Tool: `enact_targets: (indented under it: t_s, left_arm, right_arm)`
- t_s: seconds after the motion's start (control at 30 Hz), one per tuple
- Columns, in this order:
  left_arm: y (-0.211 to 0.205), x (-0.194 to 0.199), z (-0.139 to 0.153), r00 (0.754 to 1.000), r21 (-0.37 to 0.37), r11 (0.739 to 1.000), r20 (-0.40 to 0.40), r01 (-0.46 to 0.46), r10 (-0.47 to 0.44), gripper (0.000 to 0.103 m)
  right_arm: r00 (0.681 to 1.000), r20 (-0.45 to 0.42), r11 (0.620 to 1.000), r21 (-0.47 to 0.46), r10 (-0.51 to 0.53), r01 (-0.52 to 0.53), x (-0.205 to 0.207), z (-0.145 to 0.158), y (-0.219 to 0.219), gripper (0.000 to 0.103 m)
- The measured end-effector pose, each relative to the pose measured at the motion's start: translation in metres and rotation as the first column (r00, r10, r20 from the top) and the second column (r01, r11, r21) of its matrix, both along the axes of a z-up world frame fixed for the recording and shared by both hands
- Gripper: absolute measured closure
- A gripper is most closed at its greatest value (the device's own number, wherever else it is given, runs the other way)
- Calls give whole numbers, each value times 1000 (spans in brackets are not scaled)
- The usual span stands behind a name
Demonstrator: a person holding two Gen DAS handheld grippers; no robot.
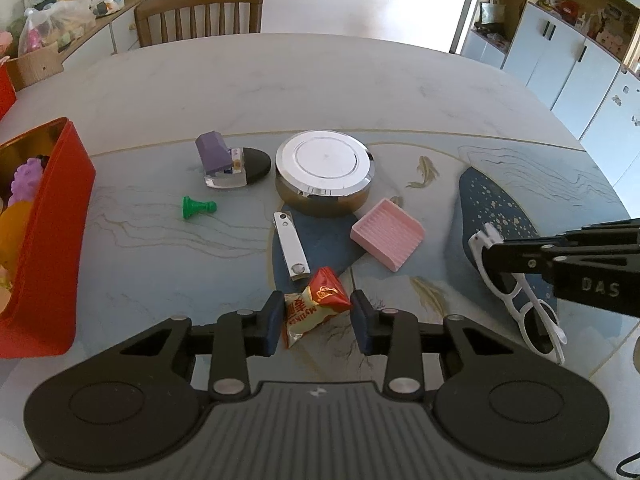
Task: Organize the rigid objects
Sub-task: 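Carry the snack into the red tin box while the right tool carries white sunglasses there, release both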
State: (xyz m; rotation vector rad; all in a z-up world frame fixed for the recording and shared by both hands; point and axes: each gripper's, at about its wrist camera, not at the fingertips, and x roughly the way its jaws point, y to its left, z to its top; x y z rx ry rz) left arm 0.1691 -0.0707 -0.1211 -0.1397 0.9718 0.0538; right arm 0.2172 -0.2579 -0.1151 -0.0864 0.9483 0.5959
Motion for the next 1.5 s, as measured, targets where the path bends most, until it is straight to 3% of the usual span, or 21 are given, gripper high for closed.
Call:
enact_targets:
  t_s: [0.33, 0.87, 1.17, 1.5]
  left_arm:
    - [15, -18, 11, 1000, -36, 999, 13, -6, 7, 80]
    - [57, -47, 48, 996, -65, 998, 93, 14, -8, 81]
    - [108, -63, 80, 989, -62, 998, 140, -33, 41, 81]
    - [171, -74, 102, 977, -31, 995, 188, -93, 97, 80]
  right_arm:
    - [1000, -11, 995, 101, 6, -5, -16, 21, -5, 96]
    - [1000, -15, 978, 206, -22, 24, -35, 53, 23, 99]
    - [1000, 7, 963, 269, 4, -6, -38, 85, 65, 99]
    - [996, 40, 933, 348, 80, -89, -36, 118, 139, 99]
